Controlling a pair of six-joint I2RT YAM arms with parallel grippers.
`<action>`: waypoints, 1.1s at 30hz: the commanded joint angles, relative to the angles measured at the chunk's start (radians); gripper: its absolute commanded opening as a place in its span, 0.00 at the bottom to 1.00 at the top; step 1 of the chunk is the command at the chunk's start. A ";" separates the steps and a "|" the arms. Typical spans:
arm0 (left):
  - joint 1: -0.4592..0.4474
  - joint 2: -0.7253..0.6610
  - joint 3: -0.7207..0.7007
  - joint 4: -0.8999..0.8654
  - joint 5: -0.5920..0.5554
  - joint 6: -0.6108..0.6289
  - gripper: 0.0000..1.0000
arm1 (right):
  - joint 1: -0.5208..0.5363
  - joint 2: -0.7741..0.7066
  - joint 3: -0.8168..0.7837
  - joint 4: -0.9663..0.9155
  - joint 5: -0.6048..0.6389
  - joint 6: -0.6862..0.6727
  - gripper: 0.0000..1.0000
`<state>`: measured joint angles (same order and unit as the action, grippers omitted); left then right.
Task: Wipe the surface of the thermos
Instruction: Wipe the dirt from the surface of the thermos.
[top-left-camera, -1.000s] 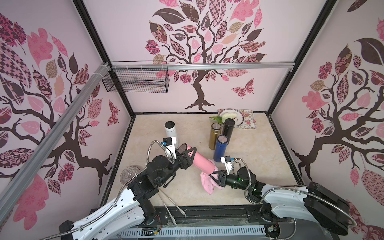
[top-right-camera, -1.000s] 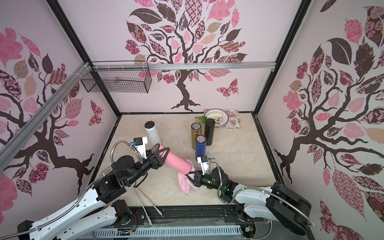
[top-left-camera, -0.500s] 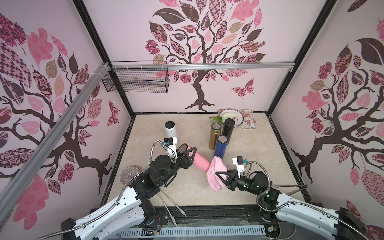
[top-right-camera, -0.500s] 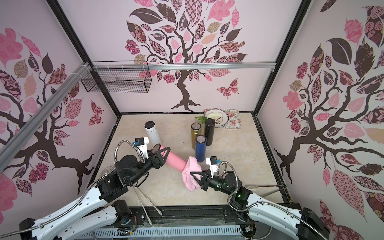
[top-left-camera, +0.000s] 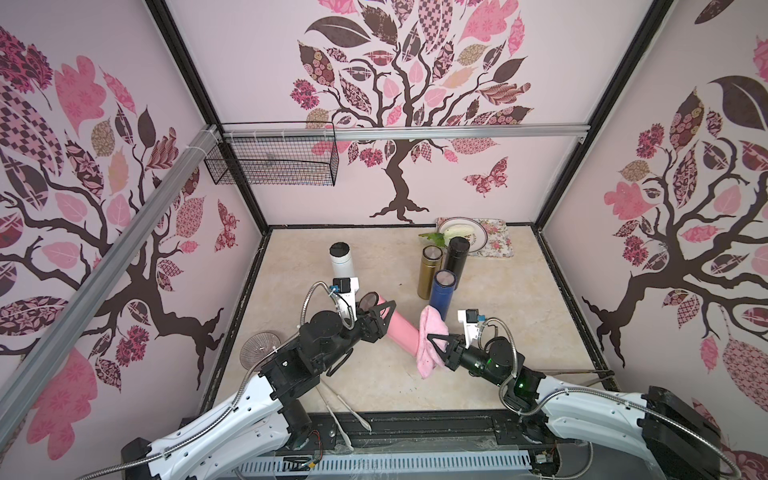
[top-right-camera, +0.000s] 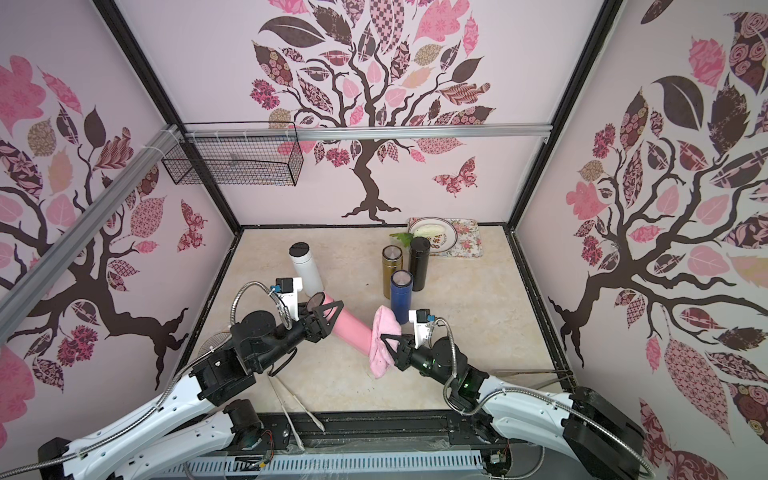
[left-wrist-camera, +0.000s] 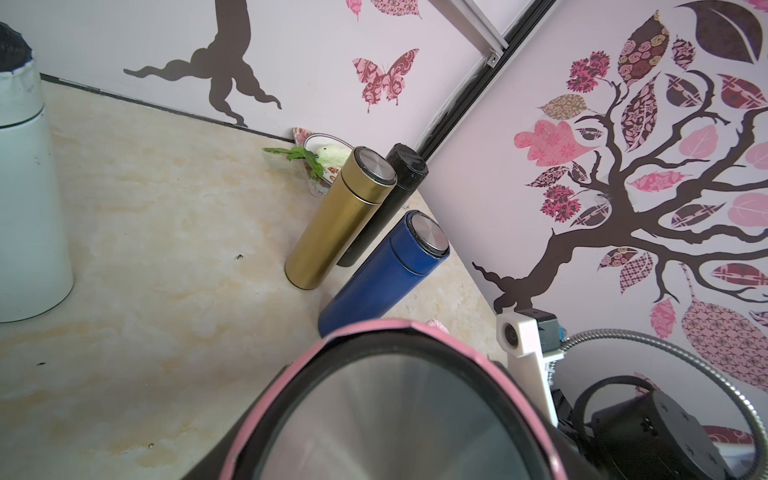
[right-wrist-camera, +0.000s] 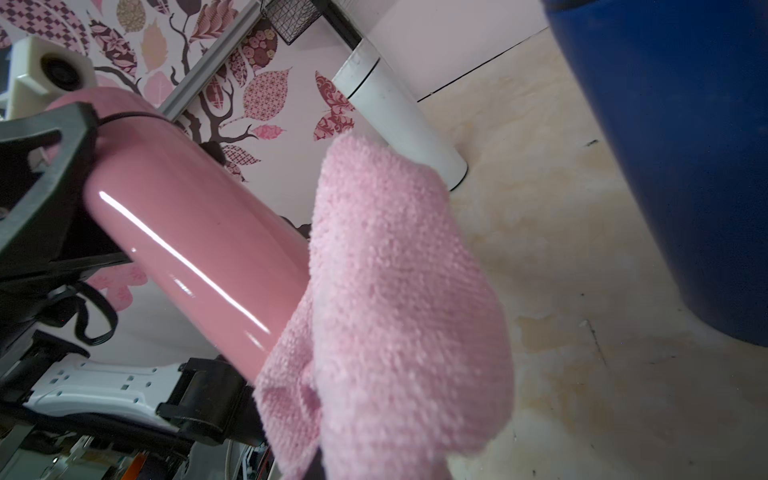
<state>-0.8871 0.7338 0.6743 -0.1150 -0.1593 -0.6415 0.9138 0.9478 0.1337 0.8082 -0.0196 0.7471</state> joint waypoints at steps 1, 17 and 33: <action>-0.006 -0.049 0.017 0.124 0.028 -0.020 0.00 | 0.003 0.029 0.000 0.004 0.041 0.018 0.00; -0.006 -0.017 -0.034 0.189 -0.070 -0.038 0.00 | 0.016 0.238 0.016 0.325 -0.300 -0.028 0.00; -0.006 0.077 0.012 0.002 -0.182 0.048 0.00 | 0.019 -0.050 0.021 0.102 -0.242 -0.113 0.00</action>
<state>-0.8921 0.7757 0.6624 -0.0296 -0.2867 -0.6617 0.9215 1.0065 0.1036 0.8761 -0.2638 0.6926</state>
